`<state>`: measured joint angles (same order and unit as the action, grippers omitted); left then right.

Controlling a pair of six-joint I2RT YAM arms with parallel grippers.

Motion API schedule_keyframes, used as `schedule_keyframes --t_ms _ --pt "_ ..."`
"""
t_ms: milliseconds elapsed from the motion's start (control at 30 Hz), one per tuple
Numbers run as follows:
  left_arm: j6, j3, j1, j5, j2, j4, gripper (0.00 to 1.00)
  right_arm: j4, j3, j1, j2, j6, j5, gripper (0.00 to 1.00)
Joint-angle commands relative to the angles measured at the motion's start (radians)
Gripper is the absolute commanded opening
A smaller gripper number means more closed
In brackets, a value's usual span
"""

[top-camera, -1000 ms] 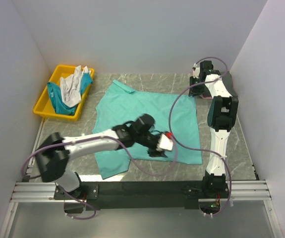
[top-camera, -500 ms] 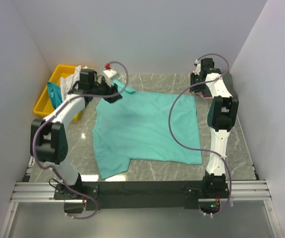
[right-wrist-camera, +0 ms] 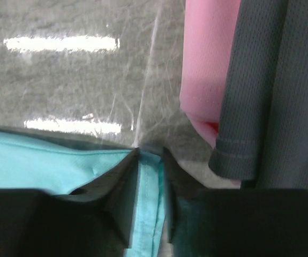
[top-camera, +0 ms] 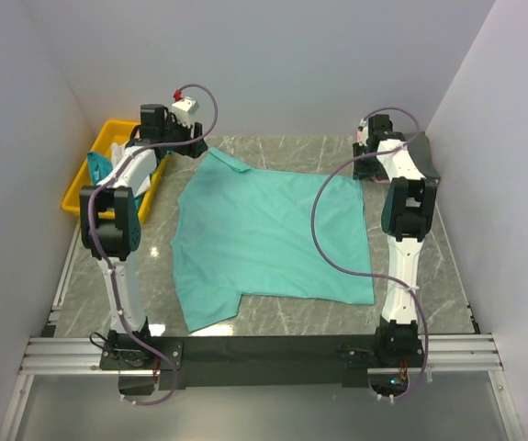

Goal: Fold and stack the t-shirts
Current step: Flatten the tshirt out

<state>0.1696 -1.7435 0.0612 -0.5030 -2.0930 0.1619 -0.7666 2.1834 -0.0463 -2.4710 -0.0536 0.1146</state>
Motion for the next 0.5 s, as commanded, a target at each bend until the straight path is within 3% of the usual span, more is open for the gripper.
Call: schedule_keyframes --t_ms 0,167,200,467 --pt "-0.051 -0.095 0.002 0.084 -0.074 -0.007 0.66 -0.026 0.059 0.003 -0.034 0.006 -0.02 0.28" --pt "-0.088 -0.171 0.005 0.164 -0.182 0.001 0.65 -0.019 0.036 0.003 -0.025 0.001 -0.007 0.09" --pt "-0.09 -0.204 0.008 0.175 -0.197 0.02 0.64 -0.022 0.039 0.003 -0.025 0.001 -0.004 0.01" --pt "-0.068 -0.257 0.026 0.238 -0.295 0.036 0.64 -0.007 0.015 0.003 0.001 0.001 0.01 0.0"
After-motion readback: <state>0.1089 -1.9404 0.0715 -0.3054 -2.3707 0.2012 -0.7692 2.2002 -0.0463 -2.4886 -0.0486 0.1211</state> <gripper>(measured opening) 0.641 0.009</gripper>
